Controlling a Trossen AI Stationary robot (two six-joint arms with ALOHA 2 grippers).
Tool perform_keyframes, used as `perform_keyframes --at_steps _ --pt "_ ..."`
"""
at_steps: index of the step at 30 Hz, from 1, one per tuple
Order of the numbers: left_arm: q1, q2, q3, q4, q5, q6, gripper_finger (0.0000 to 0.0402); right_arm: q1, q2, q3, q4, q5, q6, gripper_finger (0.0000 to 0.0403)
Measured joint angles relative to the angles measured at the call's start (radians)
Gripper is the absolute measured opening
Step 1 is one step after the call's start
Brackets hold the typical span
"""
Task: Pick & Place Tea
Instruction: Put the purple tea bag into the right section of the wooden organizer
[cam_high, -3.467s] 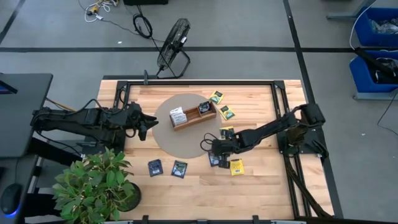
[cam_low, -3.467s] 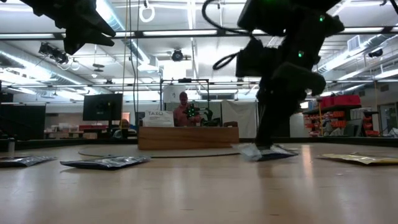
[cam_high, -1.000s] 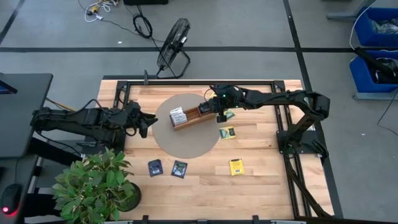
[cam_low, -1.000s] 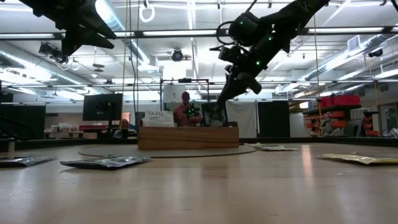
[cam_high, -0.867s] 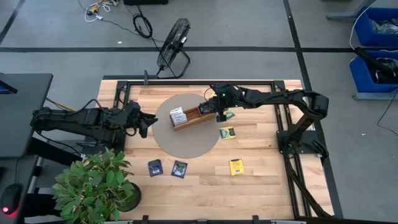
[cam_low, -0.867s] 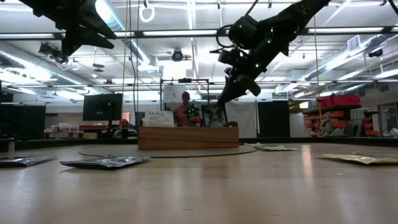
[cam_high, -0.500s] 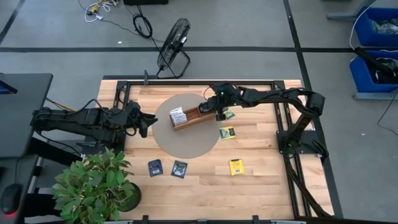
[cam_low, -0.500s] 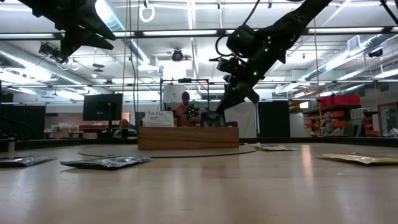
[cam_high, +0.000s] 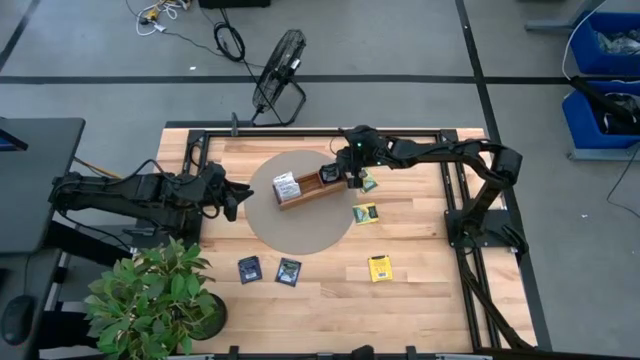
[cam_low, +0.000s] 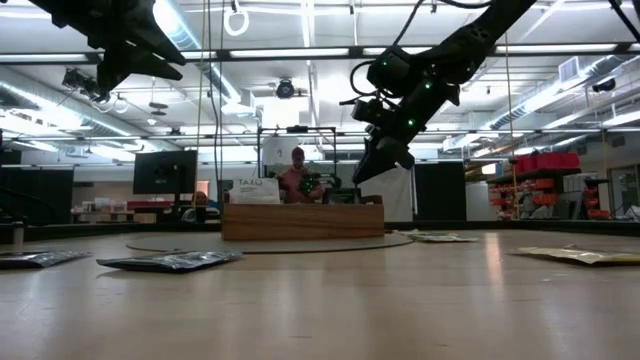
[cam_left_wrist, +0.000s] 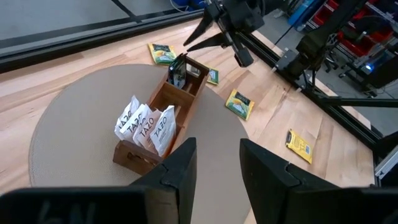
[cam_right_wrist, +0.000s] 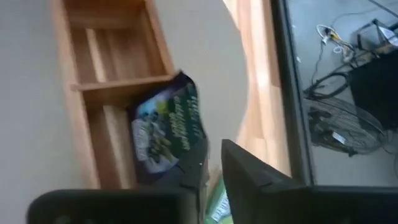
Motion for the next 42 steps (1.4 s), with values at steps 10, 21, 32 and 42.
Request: perform_keyframes --at_steps 10,21,32,42 --pt "0.0 0.0 0.0 -0.002 0.0 0.0 0.0126 0.02 -0.043 0.0 0.012 0.001 0.081 0.0136" --pt "0.0 0.005 0.0 -0.002 0.101 0.019 0.0126 0.209 -0.161 0.0 -0.119 -0.003 0.268 0.0167" --pt "0.0 0.211 0.0 0.096 0.309 0.188 0.0126 0.49 -0.209 0.0 -0.252 -0.09 0.624 0.0166" --pt "-0.014 0.518 0.0 0.232 0.471 0.339 0.0126 0.636 -0.209 0.0 -0.257 0.034 0.86 0.0166"
